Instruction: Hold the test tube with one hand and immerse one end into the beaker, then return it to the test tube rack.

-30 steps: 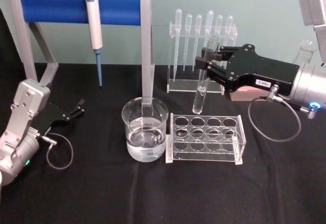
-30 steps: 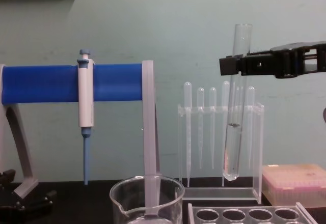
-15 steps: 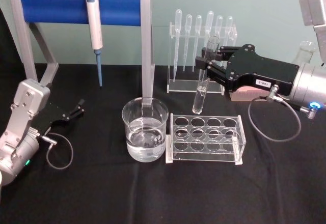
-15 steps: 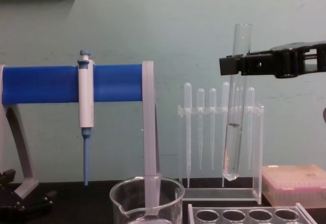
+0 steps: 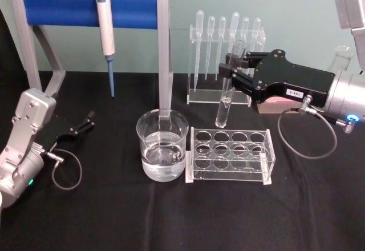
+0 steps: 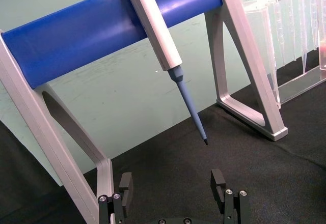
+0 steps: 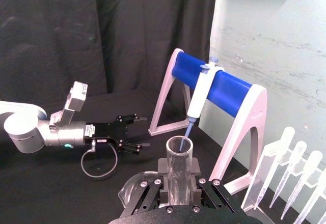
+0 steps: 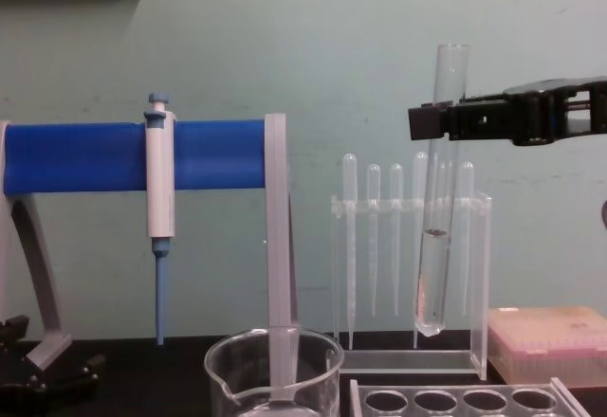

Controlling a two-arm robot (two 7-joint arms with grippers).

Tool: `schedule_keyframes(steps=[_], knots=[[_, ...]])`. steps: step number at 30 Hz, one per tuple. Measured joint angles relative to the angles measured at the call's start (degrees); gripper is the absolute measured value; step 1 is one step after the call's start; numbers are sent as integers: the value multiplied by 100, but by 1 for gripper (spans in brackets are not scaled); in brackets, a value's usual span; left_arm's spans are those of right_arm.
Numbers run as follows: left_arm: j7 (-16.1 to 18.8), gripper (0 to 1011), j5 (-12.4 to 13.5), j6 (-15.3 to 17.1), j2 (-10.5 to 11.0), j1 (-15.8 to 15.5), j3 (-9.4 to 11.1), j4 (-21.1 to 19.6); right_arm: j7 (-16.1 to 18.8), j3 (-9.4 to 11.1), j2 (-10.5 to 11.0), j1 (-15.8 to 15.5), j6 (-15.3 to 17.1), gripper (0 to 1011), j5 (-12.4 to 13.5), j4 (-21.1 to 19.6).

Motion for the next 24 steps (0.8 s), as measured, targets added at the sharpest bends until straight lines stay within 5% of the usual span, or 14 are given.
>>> schedule_keyframes(steps=[24], knots=[[0,1000,0,0,0,0,0,0,0,-1,0,0,0,226,0,0]])
